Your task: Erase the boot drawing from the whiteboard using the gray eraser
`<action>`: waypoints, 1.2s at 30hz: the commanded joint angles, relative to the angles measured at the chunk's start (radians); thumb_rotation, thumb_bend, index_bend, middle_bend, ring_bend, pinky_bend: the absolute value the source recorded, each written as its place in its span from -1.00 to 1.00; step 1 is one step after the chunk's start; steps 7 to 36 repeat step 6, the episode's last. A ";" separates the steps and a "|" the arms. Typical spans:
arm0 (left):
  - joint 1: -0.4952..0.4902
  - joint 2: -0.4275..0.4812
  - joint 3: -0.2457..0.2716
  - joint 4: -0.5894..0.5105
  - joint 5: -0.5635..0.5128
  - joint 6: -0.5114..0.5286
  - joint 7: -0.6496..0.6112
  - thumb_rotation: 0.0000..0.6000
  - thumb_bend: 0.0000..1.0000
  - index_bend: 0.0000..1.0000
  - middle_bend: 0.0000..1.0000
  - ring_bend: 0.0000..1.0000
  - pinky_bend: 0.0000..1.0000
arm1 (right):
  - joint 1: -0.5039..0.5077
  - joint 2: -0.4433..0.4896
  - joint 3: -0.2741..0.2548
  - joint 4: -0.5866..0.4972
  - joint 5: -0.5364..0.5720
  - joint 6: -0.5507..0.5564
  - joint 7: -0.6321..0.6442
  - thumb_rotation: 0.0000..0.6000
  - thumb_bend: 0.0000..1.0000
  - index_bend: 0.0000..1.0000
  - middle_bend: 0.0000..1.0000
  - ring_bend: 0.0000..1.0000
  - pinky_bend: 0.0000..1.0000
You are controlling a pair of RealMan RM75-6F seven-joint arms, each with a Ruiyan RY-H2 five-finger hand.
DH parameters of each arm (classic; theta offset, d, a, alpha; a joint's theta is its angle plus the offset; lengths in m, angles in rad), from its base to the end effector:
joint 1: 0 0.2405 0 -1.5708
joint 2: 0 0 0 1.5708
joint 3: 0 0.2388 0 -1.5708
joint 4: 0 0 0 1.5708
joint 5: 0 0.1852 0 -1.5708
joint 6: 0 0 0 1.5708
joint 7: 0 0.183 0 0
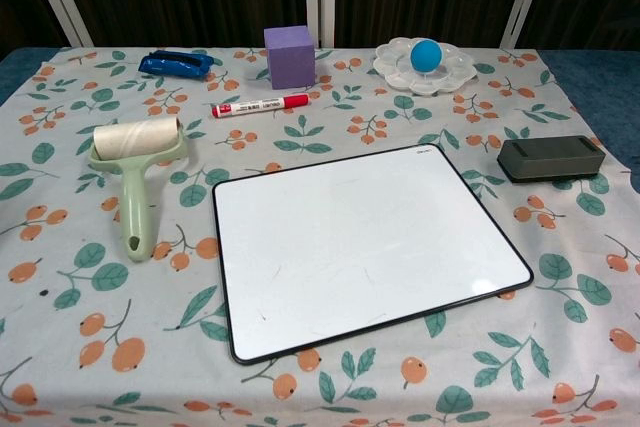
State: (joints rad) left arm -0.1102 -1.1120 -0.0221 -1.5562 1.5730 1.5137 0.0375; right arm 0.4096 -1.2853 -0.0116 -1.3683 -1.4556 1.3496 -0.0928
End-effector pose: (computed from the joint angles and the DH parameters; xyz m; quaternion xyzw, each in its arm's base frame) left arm -0.2787 0.2190 0.1756 -0.6365 -0.3329 -0.3800 0.5828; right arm -0.2546 -0.3011 0.1164 0.7012 -0.2904 0.3640 0.5399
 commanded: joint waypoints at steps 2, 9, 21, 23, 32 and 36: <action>0.003 0.007 -0.001 -0.009 -0.002 0.005 0.005 0.89 -0.93 -0.80 -0.90 -0.92 -0.68 | -0.233 0.064 -0.029 0.029 -0.014 0.260 0.118 1.00 -0.76 -1.00 -1.00 -1.00 -1.00; 0.005 0.009 -0.001 -0.013 -0.007 0.004 0.009 0.90 -0.93 -0.80 -0.90 -0.93 -0.67 | -0.301 0.048 -0.011 0.092 0.034 0.292 0.213 1.00 -0.76 -1.00 -1.00 -1.00 -1.00; 0.005 0.009 -0.001 -0.013 -0.007 0.004 0.009 0.90 -0.93 -0.80 -0.90 -0.93 -0.67 | -0.301 0.048 -0.011 0.092 0.034 0.292 0.213 1.00 -0.76 -1.00 -1.00 -1.00 -1.00; 0.005 0.009 -0.001 -0.013 -0.007 0.004 0.009 0.90 -0.93 -0.80 -0.90 -0.93 -0.67 | -0.301 0.048 -0.011 0.092 0.034 0.292 0.213 1.00 -0.76 -1.00 -1.00 -1.00 -1.00; 0.005 0.009 -0.001 -0.013 -0.007 0.004 0.009 0.90 -0.93 -0.80 -0.90 -0.93 -0.67 | -0.301 0.048 -0.011 0.092 0.034 0.292 0.213 1.00 -0.76 -1.00 -1.00 -1.00 -1.00; 0.005 0.009 -0.001 -0.013 -0.007 0.004 0.009 0.90 -0.93 -0.80 -0.90 -0.93 -0.67 | -0.301 0.048 -0.011 0.092 0.034 0.292 0.213 1.00 -0.76 -1.00 -1.00 -1.00 -1.00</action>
